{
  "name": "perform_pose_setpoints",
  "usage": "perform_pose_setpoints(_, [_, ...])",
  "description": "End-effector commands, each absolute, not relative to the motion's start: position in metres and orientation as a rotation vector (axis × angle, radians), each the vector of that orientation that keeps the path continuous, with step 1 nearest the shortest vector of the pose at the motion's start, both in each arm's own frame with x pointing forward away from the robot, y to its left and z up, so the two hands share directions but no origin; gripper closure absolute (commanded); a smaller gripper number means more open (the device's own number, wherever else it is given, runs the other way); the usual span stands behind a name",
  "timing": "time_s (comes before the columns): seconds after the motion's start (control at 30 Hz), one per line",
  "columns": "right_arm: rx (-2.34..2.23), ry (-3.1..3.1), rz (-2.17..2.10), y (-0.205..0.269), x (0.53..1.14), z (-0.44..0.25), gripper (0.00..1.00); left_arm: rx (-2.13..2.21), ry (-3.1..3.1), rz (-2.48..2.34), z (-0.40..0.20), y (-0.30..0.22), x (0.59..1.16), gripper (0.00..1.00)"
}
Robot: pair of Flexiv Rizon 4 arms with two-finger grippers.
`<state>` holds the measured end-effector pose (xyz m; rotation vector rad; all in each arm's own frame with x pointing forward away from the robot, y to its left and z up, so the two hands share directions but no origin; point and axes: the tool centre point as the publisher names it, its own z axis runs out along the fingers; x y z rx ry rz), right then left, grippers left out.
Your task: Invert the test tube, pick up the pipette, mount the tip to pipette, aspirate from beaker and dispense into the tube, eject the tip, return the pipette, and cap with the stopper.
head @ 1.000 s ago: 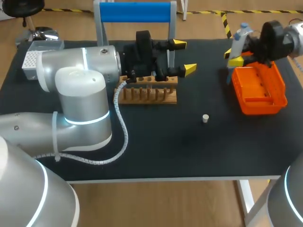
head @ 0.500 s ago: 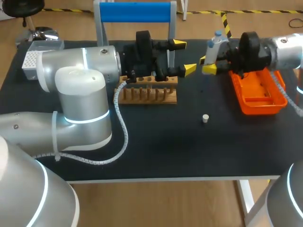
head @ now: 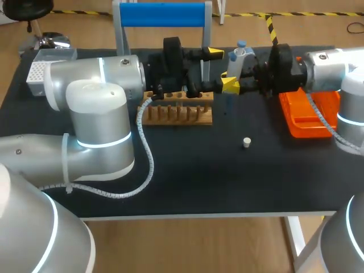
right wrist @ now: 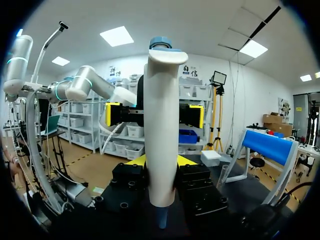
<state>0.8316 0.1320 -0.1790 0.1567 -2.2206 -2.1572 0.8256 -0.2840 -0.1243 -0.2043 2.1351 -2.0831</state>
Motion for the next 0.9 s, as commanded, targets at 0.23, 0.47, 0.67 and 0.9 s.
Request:
perform_pose_setpoints(0.23, [0.167,-2.225,-2.152,0.144,0.833,-0.175,1.00,-0.209,2.130,-2.082,-0.125,-0.286,0.825,0.00])
perform_pose_setpoints(0.47, [0.189,-2.234,-2.154,0.150,0.832,-0.171,1.00,-0.209,2.130,-2.082,-0.125,-0.286,0.825,0.00])
perform_pose_setpoints(0.67, [0.202,-2.240,-2.155,0.153,0.831,-0.169,1.00,-0.209,2.130,-2.082,-0.125,-0.286,0.825,0.68])
perform_pose_setpoints(0.9, [0.209,-2.243,-2.149,0.154,0.830,-0.169,1.00,-0.209,2.130,-2.082,-0.125,-0.286,0.825,1.00])
